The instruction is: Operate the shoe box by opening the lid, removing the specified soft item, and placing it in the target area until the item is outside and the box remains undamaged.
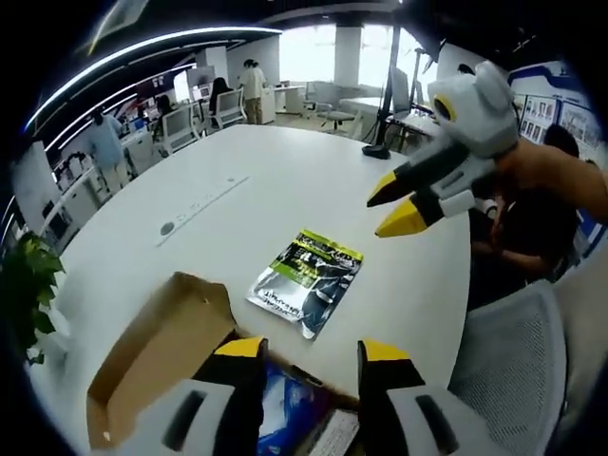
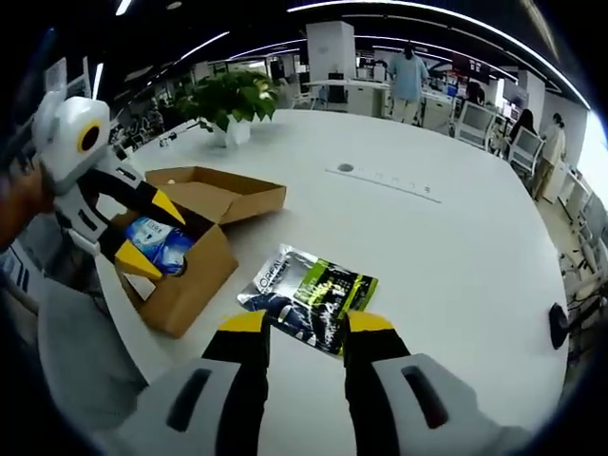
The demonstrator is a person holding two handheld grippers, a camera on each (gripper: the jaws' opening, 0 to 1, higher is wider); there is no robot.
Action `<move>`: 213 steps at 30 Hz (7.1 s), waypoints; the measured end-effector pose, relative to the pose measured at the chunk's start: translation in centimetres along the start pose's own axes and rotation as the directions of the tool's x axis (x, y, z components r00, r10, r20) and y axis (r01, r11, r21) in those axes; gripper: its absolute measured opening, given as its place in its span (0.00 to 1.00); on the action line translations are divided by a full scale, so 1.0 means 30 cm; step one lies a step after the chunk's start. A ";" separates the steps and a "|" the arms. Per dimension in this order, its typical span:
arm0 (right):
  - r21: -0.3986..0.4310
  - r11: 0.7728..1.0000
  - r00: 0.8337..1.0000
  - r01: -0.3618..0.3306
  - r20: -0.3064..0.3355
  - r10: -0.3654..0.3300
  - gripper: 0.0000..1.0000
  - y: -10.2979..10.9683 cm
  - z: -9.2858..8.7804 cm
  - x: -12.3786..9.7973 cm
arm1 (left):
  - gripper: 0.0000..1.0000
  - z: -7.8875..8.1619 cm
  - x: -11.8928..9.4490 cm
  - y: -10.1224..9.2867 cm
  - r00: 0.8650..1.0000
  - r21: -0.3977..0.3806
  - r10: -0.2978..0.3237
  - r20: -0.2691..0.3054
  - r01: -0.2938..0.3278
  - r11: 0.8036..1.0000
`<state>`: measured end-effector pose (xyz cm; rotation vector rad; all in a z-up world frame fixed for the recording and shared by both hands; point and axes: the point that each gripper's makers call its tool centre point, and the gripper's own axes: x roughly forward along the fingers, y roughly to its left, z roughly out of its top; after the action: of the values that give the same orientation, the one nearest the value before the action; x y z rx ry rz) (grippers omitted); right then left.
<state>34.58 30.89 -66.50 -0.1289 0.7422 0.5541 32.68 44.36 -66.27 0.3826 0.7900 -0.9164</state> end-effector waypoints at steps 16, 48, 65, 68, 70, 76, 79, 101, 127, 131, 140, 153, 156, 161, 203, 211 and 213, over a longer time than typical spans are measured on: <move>-0.030 0.998 0.998 -0.055 0.011 0.055 0.34 0.121 0.043 -0.011 | 0.44 -0.102 -0.144 0.078 0.996 -0.096 0.076 0.039 -0.072 0.993; -0.093 0.974 0.978 -0.207 0.003 0.208 0.36 0.384 0.101 0.074 | 0.47 -0.368 -0.393 0.232 0.964 -0.288 0.266 0.024 -0.248 0.925; -0.120 0.951 0.958 -0.285 -0.025 0.284 0.35 0.511 0.107 0.156 | 0.40 -0.496 -0.501 0.320 0.930 -0.366 0.369 0.007 -0.341 0.866; -0.120 0.946 0.953 -0.302 -0.029 0.301 0.35 0.535 0.106 0.176 | 0.38 -0.524 -0.515 0.332 0.923 -0.384 0.384 -0.001 -0.355 0.852; -0.130 0.941 0.950 -0.312 -0.039 0.310 0.35 0.552 0.101 0.189 | 0.36 -0.545 -0.523 0.340 0.919 -0.388 0.393 -0.008 -0.365 0.846; -0.135 0.934 0.943 -0.332 -0.048 0.328 0.34 0.589 0.102 0.224 | 0.33 -0.614 -0.545 0.362 0.909 -0.409 0.416 -0.040 -0.394 0.823; -0.129 0.929 0.938 -0.346 -0.044 0.343 0.34 0.611 0.108 0.237 | 0.31 -0.650 -0.551 0.369 0.904 -0.411 0.423 -0.063 -0.410 0.814; -0.137 0.896 0.906 -0.422 -0.111 0.410 0.30 0.732 0.070 0.353 | 0.12 -0.811 -0.529 0.399 0.889 -0.469 0.420 -0.184 -0.455 0.757; -0.118 0.871 0.876 -0.477 -0.140 0.461 0.27 0.843 0.096 0.478 | 0.07 -0.818 -0.512 0.400 0.902 -0.535 0.399 -0.167 -0.423 0.731; -0.104 0.874 0.877 -0.476 -0.138 0.461 0.28 0.843 0.105 0.499 | 0.07 -0.819 -0.512 0.400 0.903 -0.538 0.397 -0.166 -0.420 0.731; -0.091 0.885 0.884 -0.457 -0.160 0.440 0.27 0.835 0.102 0.543 | 0.07 -0.820 -0.510 0.401 0.906 -0.540 0.392 -0.163 -0.414 0.732; -0.109 0.903 0.901 -0.415 -0.187 0.392 0.25 0.813 0.104 0.562 | 0.07 -0.822 -0.511 0.403 0.907 -0.547 0.391 -0.156 -0.408 0.731; -0.114 0.908 0.906 -0.402 -0.194 0.377 0.25 0.799 0.099 0.565 | 0.07 -0.821 -0.511 0.404 0.908 -0.550 0.389 -0.155 -0.407 0.730; -0.105 0.906 0.902 -0.410 -0.196 0.385 0.25 0.804 0.099 0.573 | 0.07 -0.821 -0.510 0.403 0.908 -0.551 0.390 -0.152 -0.406 0.729; -0.138 0.924 0.925 -0.358 -0.190 0.330 0.25 0.770 0.143 0.640 | 0.07 -0.813 -0.508 0.400 0.912 -0.571 0.391 -0.129 -0.390 0.722; -0.137 0.919 0.926 -0.370 -0.135 0.352 0.18 0.795 0.184 0.641 | 0.07 -0.813 -0.507 0.399 0.913 -0.575 0.389 -0.123 -0.385 0.722; -0.137 0.922 0.928 -0.363 -0.144 0.344 0.19 0.802 0.176 0.648 | 0.07 -0.812 -0.507 0.398 0.913 -0.574 0.388 -0.123 -0.384 0.723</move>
<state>36.92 61.33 -73.75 -0.1800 0.8416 0.9612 26.24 74.36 -71.42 -0.0152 0.9025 -0.2411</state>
